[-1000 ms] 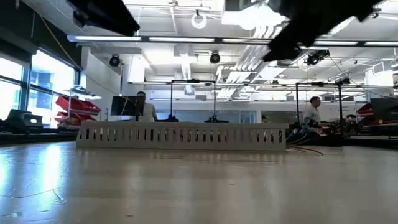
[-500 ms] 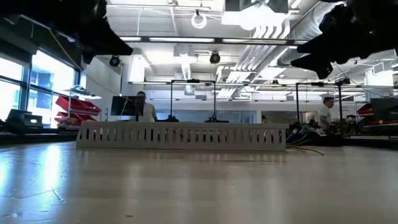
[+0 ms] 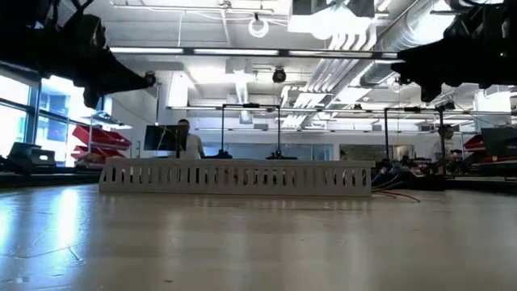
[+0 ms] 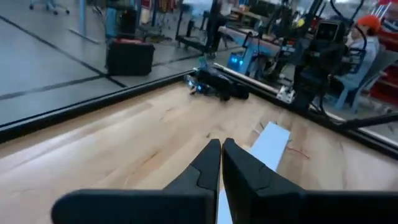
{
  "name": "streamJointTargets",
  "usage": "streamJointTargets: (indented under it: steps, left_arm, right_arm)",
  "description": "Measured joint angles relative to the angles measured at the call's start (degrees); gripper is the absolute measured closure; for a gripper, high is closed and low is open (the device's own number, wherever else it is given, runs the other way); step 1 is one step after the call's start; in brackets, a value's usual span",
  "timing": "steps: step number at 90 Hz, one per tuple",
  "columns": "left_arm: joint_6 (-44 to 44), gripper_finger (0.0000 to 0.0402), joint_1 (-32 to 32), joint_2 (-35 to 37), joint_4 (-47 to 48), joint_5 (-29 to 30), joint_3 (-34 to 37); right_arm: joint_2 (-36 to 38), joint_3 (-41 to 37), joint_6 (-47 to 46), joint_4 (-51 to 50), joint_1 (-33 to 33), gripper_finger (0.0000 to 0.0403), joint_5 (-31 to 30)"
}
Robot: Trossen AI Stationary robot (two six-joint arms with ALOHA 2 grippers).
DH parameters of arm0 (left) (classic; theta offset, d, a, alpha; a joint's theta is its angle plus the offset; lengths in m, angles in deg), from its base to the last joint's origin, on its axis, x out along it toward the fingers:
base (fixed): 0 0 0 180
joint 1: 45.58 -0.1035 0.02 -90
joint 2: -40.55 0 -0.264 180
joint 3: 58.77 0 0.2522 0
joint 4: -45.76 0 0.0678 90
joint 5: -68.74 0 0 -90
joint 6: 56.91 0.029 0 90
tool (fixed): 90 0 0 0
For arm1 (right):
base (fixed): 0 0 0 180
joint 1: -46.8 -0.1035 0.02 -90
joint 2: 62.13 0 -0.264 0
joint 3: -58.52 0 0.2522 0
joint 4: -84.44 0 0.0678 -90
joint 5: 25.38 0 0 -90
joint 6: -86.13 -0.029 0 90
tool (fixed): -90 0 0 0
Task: Ziptie cables
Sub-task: Return to Home Position
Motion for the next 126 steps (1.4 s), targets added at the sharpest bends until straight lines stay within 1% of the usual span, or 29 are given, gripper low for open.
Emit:
streamJointTargets:
  steps: [10,13,16,31,37,43,52,55,64,79,93,110,115,126]
  left_arm:
    - [2.64,0.0401,0.01,2.37,-7.13,-4.83,5.58]
    - [3.2,0.0401,0.12,2.88,-5.4,-6.4,5.5]
    - [4.06,0.0401,0.2,2.83,-5.96,-7.6,5.5]
    - [8.88,0.0401,0.27,4.46,-8.39,-10.29,5.48]
    - [9.69,0.0401,0.36,6.25,-7.32,-10.95,5.48]
    - [9.85,0.0401,0.36,8.52,-4.22,-11.14,5.48]
    - [9.92,0.0401,0.36,13.23,1.07,-10.01,5.48]
    - [10.17,0.0401,0.35,14.64,1.56,-10.23,5.36]
    - [12.2,0.0401,0.36,18.7,1.88,-12.96,5.33]
    - [14.23,0.0401,0.27,17.5,2.05,-12.98,5.33]
    - [14.33,0.0401,0.27,16.68,2.06,-12.98,5.33]
    - [10.34,0.0401,0.27,16.48,2.04,-12.98,5.33]
    - [9.94,0.0401,0.27,16.48,2.04,-12.96,5.33]
    - [9.91,0.0401,0.29,16.44,2.04,-12.95,5.33]
  right_arm:
    - [1.17,0.0,0.28,-1.1,0.0,0.0275,0.27]
    - [1.14,0.0,0.17,-1.88,0.0,0.0275,0.25]
    - [1.09,0.0,0.11,-3.05,0.0,0.0275,0.31]
    - [0.92,0.0,-1.08,-6.75,-0.01,0.0275,0.66]
    - [0.92,0.0,-1.54,-6.39,0.0,0.0275,1.88]
    - [1.0,0.0,-2.41,-5.69,0.0,0.0275,2.66]
    - [0.98,0.0,-2.62,-5.18,0.0,0.0275,2.61]
    - [0.98,0.0,-2.64,-5.18,0.0,0.0275,2.55]
    - [0.96,0.0,-2.73,-5.22,0.0,0.0275,2.33]
    - [0.94,-0.02,-2.77,-6.5,0.0,0.0275,2.24]
    - [0.85,-0.02,-2.45,-7.67,0.0,0.0275,2.31]
    - [0.85,-0.02,-2.34,-9.23,-0.26,0.0275,2.36]
    - [0.87,-0.02,-2.34,-9.81,-2.31,0.0275,1.18]
    - [1.01,-0.02,-2.32,-10.5,-9.91,0.0275,-3.24]
